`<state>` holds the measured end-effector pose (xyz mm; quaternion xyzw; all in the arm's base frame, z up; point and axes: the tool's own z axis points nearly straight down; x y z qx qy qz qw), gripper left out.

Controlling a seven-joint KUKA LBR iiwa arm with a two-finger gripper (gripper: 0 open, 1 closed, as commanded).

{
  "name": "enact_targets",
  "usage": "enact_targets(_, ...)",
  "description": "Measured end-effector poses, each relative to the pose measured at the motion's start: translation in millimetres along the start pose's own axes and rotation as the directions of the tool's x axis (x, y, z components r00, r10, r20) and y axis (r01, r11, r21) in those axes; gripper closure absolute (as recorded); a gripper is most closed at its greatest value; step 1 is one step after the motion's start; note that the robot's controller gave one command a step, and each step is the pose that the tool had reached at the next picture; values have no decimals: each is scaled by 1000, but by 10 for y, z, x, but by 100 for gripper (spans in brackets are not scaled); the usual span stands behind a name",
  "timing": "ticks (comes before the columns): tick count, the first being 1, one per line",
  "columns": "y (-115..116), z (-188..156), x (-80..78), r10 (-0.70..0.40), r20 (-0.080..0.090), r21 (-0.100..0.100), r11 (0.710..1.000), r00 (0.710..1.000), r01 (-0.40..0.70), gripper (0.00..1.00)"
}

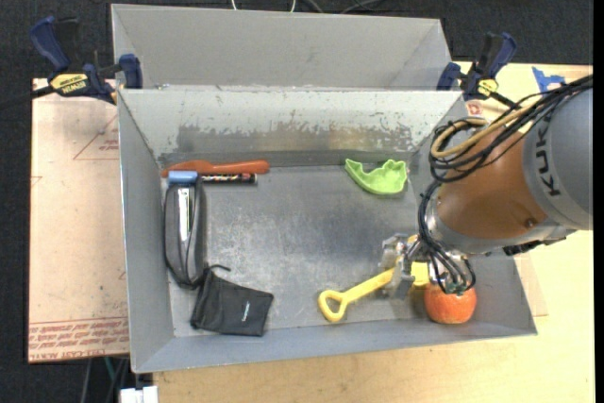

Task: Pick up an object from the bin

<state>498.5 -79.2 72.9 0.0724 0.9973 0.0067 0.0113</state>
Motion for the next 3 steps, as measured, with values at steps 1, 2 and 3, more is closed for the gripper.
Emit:
enact_targets(1,-61,6,169,142,1,-2,990,990,-142,100)
enact_targets(2,-60,3,167,140,1,-1,990,990,-140,100)
enact_targets(3,-50,-265,169,156,-12,0,988,988,-156,100)
